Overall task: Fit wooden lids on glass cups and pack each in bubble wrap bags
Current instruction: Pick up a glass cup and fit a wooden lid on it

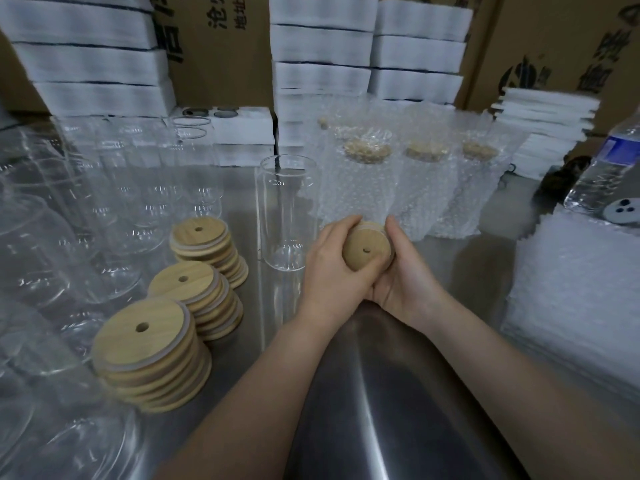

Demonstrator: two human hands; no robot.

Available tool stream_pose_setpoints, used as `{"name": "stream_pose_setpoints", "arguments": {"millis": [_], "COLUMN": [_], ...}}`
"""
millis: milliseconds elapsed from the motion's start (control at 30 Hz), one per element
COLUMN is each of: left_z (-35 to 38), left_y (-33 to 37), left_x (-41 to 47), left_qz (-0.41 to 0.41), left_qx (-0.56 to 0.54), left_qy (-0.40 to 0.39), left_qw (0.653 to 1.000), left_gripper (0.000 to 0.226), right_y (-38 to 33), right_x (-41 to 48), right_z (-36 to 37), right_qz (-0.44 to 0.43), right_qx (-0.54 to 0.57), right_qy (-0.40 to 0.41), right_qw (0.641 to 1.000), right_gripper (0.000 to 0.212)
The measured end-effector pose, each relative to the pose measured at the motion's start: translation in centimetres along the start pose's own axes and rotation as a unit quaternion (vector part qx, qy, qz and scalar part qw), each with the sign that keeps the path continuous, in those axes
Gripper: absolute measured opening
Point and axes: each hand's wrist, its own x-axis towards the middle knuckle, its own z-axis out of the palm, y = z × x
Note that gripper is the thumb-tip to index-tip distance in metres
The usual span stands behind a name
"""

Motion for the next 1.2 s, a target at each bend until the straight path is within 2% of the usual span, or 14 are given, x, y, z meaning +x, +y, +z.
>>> {"name": "stream_pose_setpoints", "arguments": {"millis": [100,233,433,633,800,1067,1200], "left_z": [-0.2,-0.7,-0.7,-0.9,-1.1,-1.1,-1.1], "left_y": [0.0,-0.1,0.2,0.3,0.1,0.1,0.0], "left_x": [0.2,0.4,0.3,0.0,0.3,0.5,0.4], "left_qz": [-0.040,-0.034,-0.026,-0.019,-0.049,-0.092,-0.088], "left_qx": [-0.049,-0.057,-0.050,-0.030,-0.110,-0.151,-0.146], "left_qy": [-0.029,-0.045,-0.016,0.037,0.051,-0.048,-0.123], "left_qw": [0.998,0.997,0.998,0.999,0.991,0.983,0.978], "left_gripper": [0.066,0.063,0.056,0.033,0.008,0.033,0.058], "right_y": [0.0,0.0,-0.1,-0.1,0.1,0.0,-0.1], "right_x": [0.3,0.4,0.3,0.0,-0.2,0.4,0.7], "right_z": [-0.2,-0.4,-0.4,0.3,0.7,0.1,-0.2], "right_qz": [0.009,0.014,0.017,0.027,0.019,0.030,0.026], "right_qx": [-0.003,-0.023,-0.065,-0.127,-0.162,-0.081,-0.027], "right_qy": [-0.001,-0.022,-0.029,-0.033,-0.038,-0.013,-0.003], "right_qw": [1.000,0.999,0.997,0.991,0.986,0.996,0.999], "right_gripper": [0.074,0.077,0.080,0.077,0.073,0.074,0.081]}}
